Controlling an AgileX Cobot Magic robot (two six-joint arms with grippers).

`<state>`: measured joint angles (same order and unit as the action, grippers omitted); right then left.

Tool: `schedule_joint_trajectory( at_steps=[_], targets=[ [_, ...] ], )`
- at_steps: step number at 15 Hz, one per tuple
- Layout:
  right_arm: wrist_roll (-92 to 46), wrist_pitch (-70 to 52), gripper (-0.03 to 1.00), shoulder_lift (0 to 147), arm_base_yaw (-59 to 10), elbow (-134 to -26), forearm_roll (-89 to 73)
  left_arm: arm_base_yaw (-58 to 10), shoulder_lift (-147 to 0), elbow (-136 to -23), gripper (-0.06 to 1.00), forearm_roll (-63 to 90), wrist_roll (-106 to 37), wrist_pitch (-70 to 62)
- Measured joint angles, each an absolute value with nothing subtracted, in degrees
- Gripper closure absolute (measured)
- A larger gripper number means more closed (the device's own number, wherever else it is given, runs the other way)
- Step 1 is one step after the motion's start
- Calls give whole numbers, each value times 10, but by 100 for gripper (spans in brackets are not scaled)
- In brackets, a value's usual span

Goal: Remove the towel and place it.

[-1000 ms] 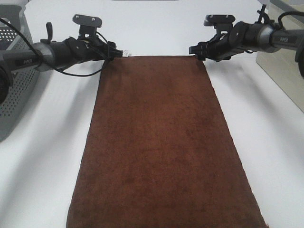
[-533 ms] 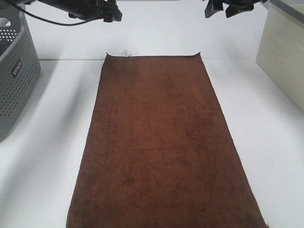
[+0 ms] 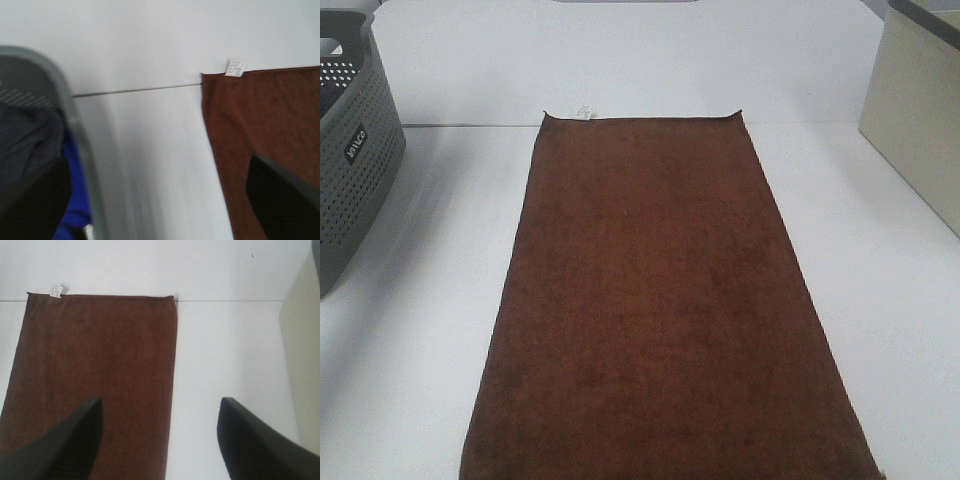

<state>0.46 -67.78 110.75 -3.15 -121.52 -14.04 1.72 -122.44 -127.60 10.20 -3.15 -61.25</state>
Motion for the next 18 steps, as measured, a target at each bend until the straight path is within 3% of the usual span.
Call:
schedule_joint_trajectory(
  at_steps=[4, 7, 9, 13, 17, 18],
  targets=[
    [23, -697, 31, 1066, -14, -1213, -72, 60, -1171, -1275, 6, 15, -4, -693],
    [24, -696, 31, 983, -14, -1128, -70, 60, -1091, -1208, 6, 8, -4, -693],
    [24, -697, 31, 833, -14, -938, -68, 60, -951, -1049, 6, 7, -12, -693],
    [12, -698, 31, 568, -14, -693, -55, 60, -673, -790, 6, 0, -14, -654],
    [4, -701, 31, 280, -14, -513, -53, 60, -395, -573, 6, 0, -15, -645],
    [4, -701, 31, 280, -14, -513, -53, 60, -395, -573, 6, 0, -15, -645]
  ],
)
